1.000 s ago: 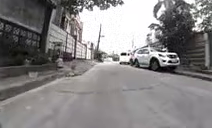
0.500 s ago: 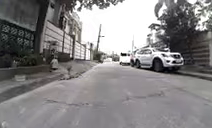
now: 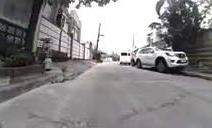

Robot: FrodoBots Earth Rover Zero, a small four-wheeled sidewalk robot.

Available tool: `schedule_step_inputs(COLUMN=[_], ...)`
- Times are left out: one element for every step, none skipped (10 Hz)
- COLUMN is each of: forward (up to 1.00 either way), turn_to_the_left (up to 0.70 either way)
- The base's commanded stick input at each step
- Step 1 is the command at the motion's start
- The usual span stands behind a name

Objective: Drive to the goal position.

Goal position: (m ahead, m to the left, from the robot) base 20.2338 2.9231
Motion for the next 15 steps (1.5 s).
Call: schedule_step_inputs(forward=[1.0, 1.0, 1.0, 1.0, 1.0, 1.0, 1.0, 1.0, 1.0, 1.0, 1.0, 1.0, 1.0, 1.0, 1.0], turn_to_the_left=[0.0, 0.0, 0.0, 0.11, 0.27, 0.06, 0.0, 0.0, 0.0, 0.0, 0.0, 0.0, 0.0, 0.0, 0.0])
